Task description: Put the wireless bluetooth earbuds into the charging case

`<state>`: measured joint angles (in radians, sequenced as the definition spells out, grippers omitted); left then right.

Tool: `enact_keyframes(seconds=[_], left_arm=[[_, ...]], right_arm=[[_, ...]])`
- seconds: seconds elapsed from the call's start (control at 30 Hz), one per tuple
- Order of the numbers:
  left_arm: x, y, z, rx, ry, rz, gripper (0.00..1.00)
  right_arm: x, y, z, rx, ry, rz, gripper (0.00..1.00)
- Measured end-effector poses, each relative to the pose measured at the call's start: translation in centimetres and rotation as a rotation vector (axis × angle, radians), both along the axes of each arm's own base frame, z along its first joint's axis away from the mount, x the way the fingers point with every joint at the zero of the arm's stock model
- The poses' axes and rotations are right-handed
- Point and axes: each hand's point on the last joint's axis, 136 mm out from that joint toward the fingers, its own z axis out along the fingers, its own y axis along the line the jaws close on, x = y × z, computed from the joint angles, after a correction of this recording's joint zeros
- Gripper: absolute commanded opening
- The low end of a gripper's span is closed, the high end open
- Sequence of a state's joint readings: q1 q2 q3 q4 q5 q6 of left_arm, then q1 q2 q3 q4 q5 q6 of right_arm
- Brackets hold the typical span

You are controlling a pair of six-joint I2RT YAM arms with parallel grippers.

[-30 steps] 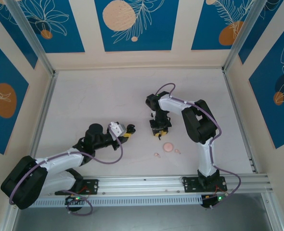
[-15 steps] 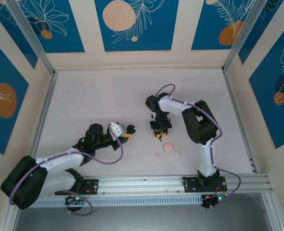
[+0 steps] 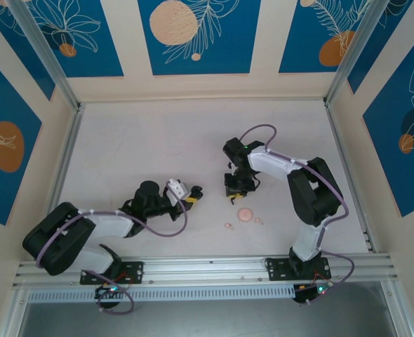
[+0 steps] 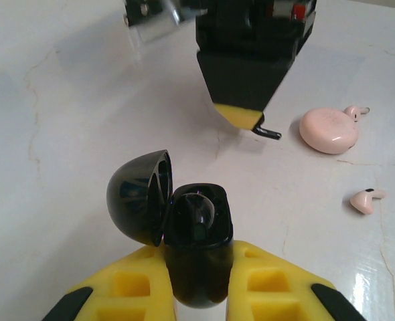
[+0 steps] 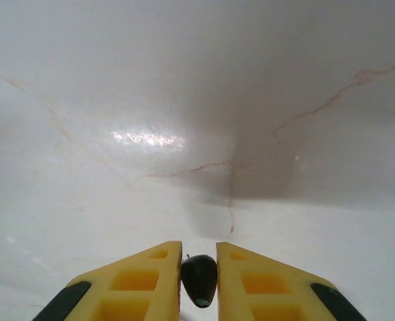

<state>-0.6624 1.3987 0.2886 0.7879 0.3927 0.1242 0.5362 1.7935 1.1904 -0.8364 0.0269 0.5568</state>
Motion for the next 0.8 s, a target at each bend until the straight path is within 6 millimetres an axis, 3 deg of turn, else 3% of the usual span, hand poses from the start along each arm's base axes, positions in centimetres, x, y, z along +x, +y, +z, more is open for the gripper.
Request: enact_keyframes(seconds=[0.23, 0.8], left_arm=[[0.4, -1.5, -1.3, -0.027, 0.038, -0.018, 0.07], [2.2, -3.6, -1.9, -0.119, 0.062, -0.004, 0.07]], right_arm=[[1.6, 0.3, 1.0, 0.136, -0.108, -0.135, 0.18], [4.2, 3.3, 3.7, 0.364, -0.278, -0.259, 0.17]])
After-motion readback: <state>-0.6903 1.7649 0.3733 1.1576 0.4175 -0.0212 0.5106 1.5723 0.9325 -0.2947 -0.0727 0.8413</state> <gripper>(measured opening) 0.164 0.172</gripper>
